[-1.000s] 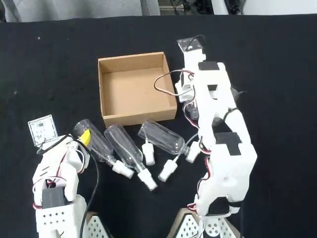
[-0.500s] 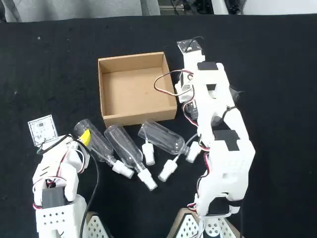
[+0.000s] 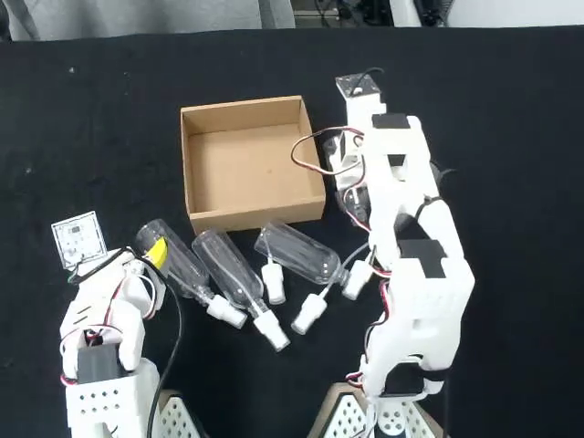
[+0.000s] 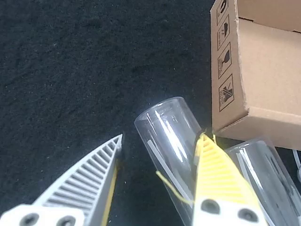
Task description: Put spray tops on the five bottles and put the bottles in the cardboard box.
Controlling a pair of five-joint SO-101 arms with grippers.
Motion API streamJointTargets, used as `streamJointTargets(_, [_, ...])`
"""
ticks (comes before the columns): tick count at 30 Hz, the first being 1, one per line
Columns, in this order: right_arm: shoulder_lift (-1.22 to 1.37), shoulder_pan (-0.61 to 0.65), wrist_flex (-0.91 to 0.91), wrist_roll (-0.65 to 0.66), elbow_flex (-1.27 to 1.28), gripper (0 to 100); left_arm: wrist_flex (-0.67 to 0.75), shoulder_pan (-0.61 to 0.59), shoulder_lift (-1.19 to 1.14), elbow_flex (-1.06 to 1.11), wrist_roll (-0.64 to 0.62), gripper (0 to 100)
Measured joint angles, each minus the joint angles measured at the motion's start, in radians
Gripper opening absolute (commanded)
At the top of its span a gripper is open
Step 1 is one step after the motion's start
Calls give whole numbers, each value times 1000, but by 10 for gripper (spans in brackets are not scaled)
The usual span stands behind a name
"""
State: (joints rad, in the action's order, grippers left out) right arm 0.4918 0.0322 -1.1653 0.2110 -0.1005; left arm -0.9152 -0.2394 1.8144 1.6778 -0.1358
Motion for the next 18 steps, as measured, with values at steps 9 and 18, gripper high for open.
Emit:
streamJointTargets(9, [-61,-2,-69,-74,0,11,0,0,0,0,0,231])
streamJointTargets(18, [-172,0,-161,-104,2,11,0,0,0,0,0,231])
